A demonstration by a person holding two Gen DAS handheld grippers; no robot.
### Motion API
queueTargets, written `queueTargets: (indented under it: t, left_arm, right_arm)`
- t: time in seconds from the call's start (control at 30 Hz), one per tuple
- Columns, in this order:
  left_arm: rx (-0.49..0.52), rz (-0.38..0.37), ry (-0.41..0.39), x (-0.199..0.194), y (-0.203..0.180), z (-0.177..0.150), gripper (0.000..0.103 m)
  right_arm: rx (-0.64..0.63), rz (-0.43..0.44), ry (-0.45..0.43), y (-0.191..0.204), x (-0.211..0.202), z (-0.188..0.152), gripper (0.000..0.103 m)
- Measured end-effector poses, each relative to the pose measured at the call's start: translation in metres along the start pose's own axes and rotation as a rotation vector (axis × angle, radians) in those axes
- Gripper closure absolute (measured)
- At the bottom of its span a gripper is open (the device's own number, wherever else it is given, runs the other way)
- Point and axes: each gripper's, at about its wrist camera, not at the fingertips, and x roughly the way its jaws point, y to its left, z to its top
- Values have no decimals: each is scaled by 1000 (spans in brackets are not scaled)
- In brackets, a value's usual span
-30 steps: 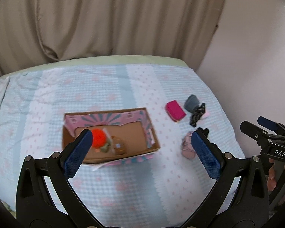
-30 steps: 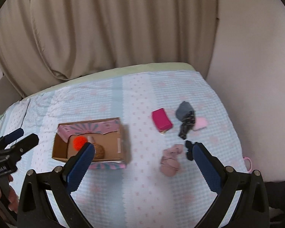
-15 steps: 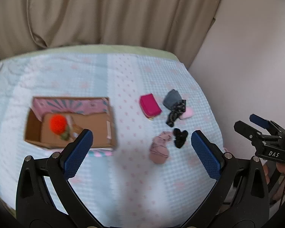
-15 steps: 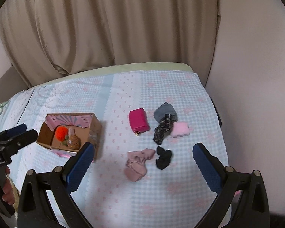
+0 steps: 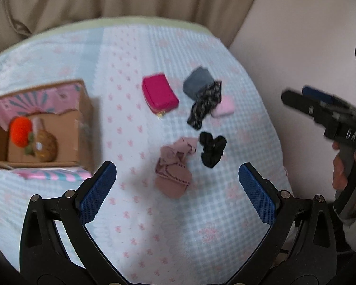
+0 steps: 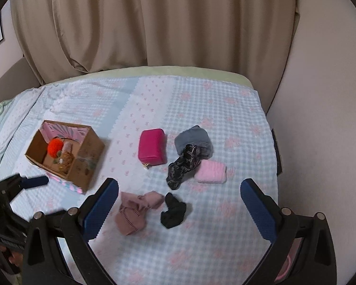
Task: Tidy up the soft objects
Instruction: 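Lift both tools away from the box back toward the remaining items, then grasp the pink knit hat with the left tool while the right tool grasps the black scarf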
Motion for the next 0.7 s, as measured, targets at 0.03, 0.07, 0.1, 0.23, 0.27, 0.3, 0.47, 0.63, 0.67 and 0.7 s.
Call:
queueTargets:
  t: [0.03, 0.07, 0.1, 0.23, 0.27, 0.3, 0.47, 0.63, 0.67, 0.7]
  left_arm:
    - [-4, -6, 13, 11, 0, -2, 0]
    - [-6, -10, 27, 23, 1, -4, 0]
    - [-5, -9, 41, 34, 0, -5, 0]
    - [10, -7, 97, 79, 2, -13, 1]
    - [11, -8, 110, 91, 3, -15, 1]
    - [12, -11, 121, 100, 4, -16, 1]
    - [32, -16, 176, 146, 5, -23, 3]
    - [61, -4, 217, 180, 4, -29, 10]
    - [62, -4, 222, 185, 5, -29, 11]
    - [61, -5, 228, 190, 6, -29, 15]
  right_arm:
    - [-4, 0, 1, -3, 8, 1, 1]
    - [-8, 0, 2, -4, 14, 1, 1]
    - [-12, 2, 4, -6, 21, 1, 1]
    - [-40, 4, 30, -8, 56, -1, 4]
    - [-48, 4, 37, -9, 63, -2, 5]
    - [-60, 1, 47, -8, 73, -3, 5]
    - [-75, 6, 89, -6, 118, -11, 6]
    - [-73, 22, 128, -4, 157, -15, 19]
    - [-67, 25, 135, -3, 164, -16, 20]
    - [-59, 28, 138, -3, 171, -16, 21]
